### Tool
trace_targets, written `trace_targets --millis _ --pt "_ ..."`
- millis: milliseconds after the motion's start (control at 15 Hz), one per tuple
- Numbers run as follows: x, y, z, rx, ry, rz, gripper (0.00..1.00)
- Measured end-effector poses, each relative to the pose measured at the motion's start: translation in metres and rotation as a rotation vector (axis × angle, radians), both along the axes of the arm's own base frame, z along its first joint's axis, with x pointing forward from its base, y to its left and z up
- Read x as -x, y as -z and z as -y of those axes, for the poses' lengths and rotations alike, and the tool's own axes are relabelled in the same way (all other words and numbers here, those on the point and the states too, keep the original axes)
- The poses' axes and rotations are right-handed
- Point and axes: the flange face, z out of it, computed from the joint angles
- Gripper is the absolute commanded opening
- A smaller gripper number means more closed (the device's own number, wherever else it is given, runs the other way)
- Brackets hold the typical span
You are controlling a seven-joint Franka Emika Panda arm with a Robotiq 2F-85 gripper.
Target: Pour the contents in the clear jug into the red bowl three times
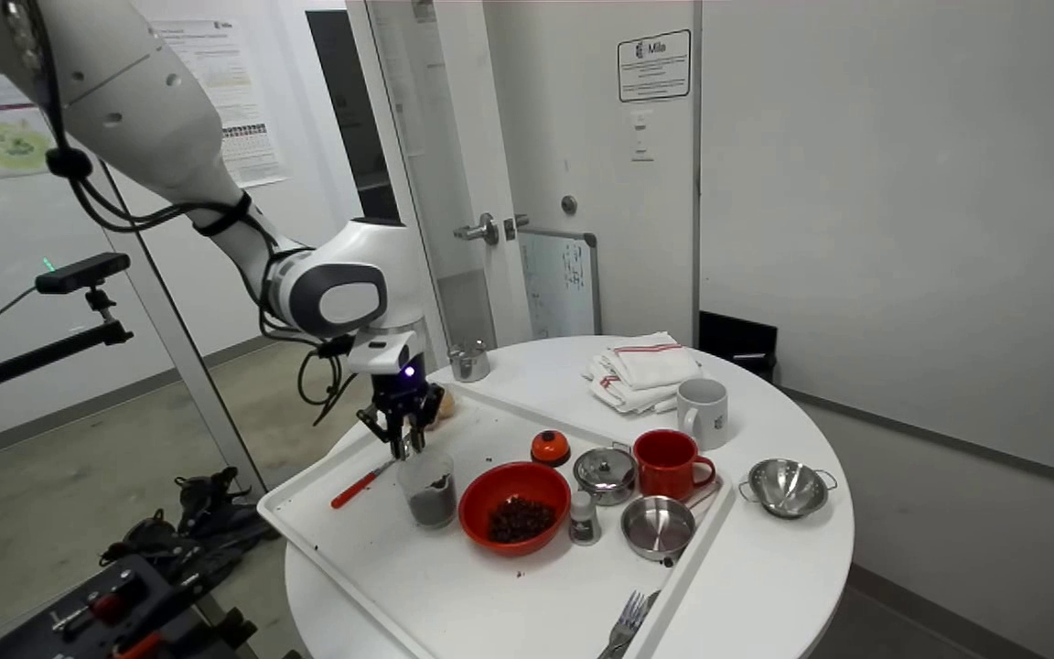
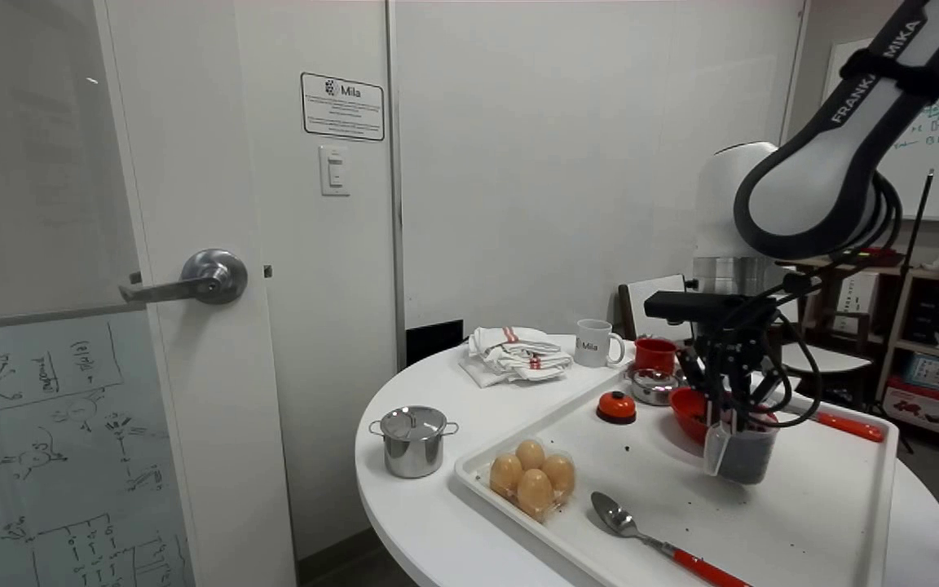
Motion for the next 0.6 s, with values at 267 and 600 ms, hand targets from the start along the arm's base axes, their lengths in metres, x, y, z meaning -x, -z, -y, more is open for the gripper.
trace_targets --millis 267,600 --pt "0.012 0.011 -0.009 0.020 -0.017 -0.035 0.59" --pt "0.017 0.020 -0.013 0.031 -0.024 -0.058 0.98"
